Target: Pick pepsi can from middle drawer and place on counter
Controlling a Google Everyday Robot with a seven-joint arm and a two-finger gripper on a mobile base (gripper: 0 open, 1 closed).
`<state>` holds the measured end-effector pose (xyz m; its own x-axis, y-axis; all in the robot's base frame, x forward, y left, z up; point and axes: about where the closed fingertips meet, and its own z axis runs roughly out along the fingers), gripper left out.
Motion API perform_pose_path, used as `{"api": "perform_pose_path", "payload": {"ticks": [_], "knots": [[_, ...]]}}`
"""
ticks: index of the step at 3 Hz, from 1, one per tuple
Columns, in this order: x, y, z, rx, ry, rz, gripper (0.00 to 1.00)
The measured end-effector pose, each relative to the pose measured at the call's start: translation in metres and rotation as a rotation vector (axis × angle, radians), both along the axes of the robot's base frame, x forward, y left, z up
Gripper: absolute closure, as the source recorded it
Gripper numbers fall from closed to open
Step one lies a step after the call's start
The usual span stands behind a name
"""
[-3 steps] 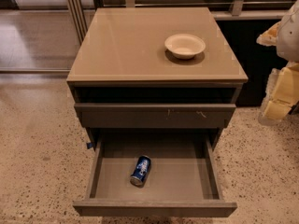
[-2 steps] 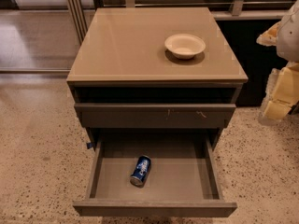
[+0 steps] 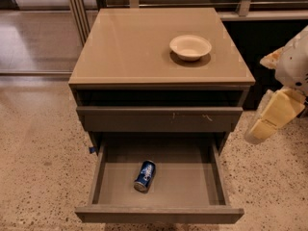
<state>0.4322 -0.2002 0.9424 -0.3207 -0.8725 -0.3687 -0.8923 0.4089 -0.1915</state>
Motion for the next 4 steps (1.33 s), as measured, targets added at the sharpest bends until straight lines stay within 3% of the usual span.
{"api": "perform_pose_path", "payload": {"ticks": [1, 2, 3, 4], "knots": [[-0.006, 0.019, -0.062, 0.239, 0.098, -0.206, 0.00], [0.017, 0.042, -0.107, 0.474, 0.186, -0.420, 0.00], [0.036, 0.043, -0.101, 0.521, 0.131, -0.470, 0.00], [0.034, 0.043, -0.100, 0.517, 0.125, -0.471, 0.00]]}}
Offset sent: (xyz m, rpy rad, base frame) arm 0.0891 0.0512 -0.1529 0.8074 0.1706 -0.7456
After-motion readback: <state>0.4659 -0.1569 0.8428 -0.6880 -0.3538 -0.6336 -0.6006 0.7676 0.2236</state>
